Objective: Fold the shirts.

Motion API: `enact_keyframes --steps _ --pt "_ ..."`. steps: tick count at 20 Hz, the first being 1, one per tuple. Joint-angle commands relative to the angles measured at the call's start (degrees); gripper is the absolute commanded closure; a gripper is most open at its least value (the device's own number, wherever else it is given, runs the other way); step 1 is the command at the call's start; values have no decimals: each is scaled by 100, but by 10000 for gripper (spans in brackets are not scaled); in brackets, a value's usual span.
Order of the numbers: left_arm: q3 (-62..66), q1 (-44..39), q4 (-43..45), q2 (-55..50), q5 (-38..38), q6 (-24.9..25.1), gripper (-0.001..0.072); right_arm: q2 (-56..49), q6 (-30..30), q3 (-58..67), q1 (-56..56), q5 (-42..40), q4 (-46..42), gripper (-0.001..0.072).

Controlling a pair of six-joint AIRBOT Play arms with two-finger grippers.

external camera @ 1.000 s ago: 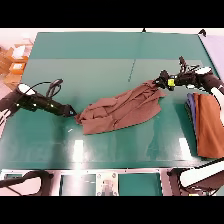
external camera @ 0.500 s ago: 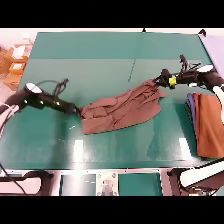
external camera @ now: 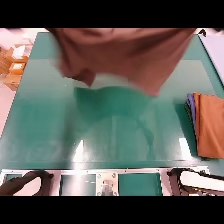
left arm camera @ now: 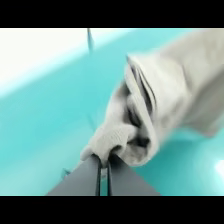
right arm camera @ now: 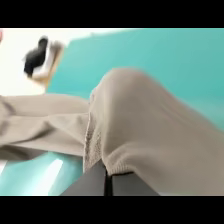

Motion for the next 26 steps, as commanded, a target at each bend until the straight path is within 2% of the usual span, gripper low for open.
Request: enact_keyframes --steps 1,6,9,12,13,16,18,20,23,26 --pt "1357 15 155 745 133 -219 684 1298 127 487 -590 68 15 697" --pt "1335 15 1099 1499 273 -289 684 2540 109 485 -1241 -149 -210 697" --pt "1139 15 1510 1438 -173 -538 683 2608 109 415 -1239 -164 -256 696" --pt "-153 15 1438 1425 -221 -564 683 2415 92 -385 -1132 -177 -127 696" --pt "-769 15 1392 1425 -131 -562 683 2310 -83 -852 -986 -260 -131 696" --pt "-2623 15 1038 1246 649 -297 683 1814 -549 -2507 -321 -1051 -140 696" --pt "-3528 15 723 643 1185 -24 683 1185 -807 -3467 63 -1731 -140 696" --pt "-3901 15 363 -273 1665 354 683 289 -946 -3974 291 -2275 -131 696" --pt "-3733 15 -352 -1978 2199 916 683 -1272 -951 -3919 466 -2708 114 696" --pt "-3058 15 -898 -3220 2149 979 682 -2389 -946 -3512 529 -2736 505 695"
